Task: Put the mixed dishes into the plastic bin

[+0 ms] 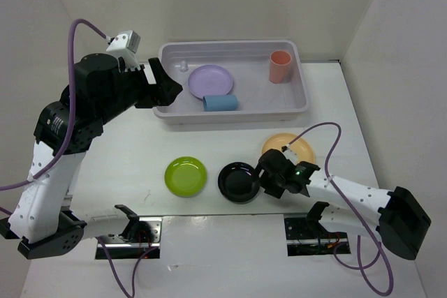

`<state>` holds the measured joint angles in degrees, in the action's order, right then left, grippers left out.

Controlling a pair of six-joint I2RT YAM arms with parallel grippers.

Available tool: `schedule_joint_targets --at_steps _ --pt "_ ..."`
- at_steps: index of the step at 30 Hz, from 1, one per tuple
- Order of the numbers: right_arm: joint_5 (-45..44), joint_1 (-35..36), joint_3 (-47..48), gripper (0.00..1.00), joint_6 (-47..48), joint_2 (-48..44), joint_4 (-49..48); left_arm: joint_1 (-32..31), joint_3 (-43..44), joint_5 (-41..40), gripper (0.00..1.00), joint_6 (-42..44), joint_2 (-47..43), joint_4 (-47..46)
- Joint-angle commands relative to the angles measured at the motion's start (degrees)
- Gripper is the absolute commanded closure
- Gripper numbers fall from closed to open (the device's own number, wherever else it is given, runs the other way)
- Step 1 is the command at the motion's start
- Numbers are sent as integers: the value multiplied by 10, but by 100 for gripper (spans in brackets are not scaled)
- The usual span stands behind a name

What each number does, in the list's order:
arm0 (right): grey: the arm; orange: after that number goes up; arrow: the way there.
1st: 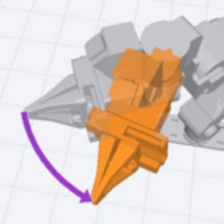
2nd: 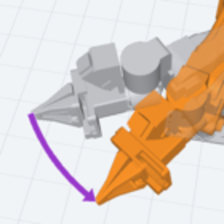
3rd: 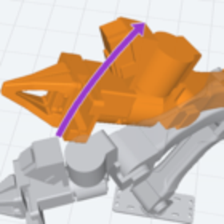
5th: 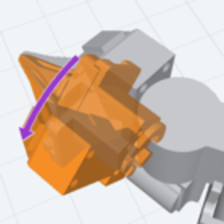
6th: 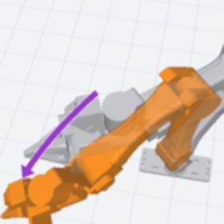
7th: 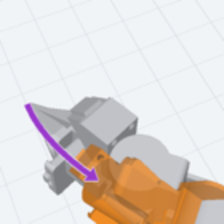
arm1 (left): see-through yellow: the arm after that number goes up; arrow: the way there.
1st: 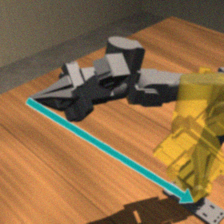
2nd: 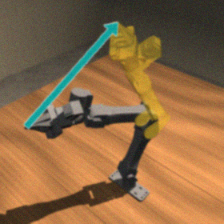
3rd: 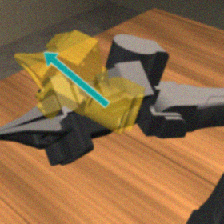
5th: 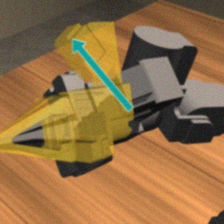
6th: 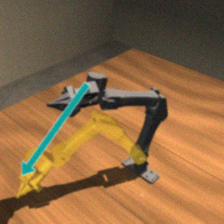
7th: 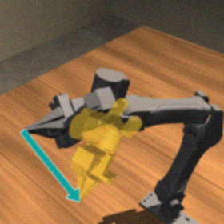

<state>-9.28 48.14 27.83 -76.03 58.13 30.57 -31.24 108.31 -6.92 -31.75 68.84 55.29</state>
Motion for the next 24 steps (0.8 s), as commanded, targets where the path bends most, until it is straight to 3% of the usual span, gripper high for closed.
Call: schedule_joint_targets --at_steps 1,5,11,12,16,24 --pt "-14 6 -10 20 1 36 -77 -1 -9 22 12 -2 -6 -28" --pt "-19 6 -37 22 1 61 -132 -1 -31 28 12 -9 -12 -34" --pt "-5 6 -54 36 7 139 -206 -1 -38 33 12 -9 -17 -40" --pt "2 6 -54 47 7 153 -214 -1 -38 33 12 -9 -17 -40" --pt "2 11 -40 66 12 212 -221 -1 -38 27 12 -9 -17 -34" --pt "-4 16 -17 93 18 256 -227 -1 -38 22 11 -14 -17 -29"
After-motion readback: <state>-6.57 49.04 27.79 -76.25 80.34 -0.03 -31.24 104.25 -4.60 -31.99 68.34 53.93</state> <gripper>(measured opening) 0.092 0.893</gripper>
